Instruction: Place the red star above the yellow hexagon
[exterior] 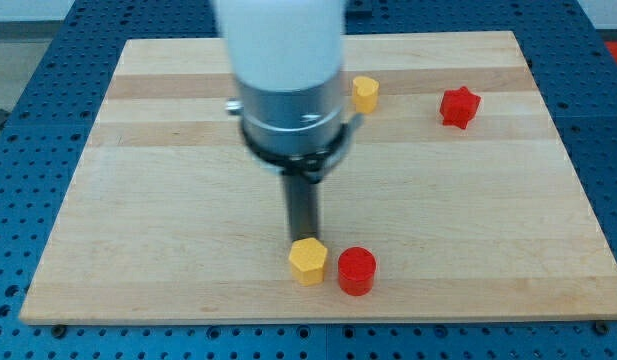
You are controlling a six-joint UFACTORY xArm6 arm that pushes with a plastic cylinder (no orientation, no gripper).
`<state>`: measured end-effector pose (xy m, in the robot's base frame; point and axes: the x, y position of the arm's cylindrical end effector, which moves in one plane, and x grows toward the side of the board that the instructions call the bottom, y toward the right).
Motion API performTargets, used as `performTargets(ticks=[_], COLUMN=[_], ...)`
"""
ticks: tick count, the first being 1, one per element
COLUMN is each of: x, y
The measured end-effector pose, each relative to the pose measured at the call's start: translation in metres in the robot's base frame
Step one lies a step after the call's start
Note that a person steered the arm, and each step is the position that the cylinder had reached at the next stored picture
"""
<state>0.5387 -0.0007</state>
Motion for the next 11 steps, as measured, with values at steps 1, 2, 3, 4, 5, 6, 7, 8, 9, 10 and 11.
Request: performTargets(ticks=[1, 2, 3, 4, 5, 6, 7, 8, 9, 10, 11], x=[0.006, 0.015, 0.049, 0.072, 0.074, 0.073, 0.073, 0.068, 0.065, 0.066, 0.02], y=[0.079, 0.141, 0.142, 0.117, 0.085, 0.06, 0.047, 0.047, 0.047, 0.066, 0.134])
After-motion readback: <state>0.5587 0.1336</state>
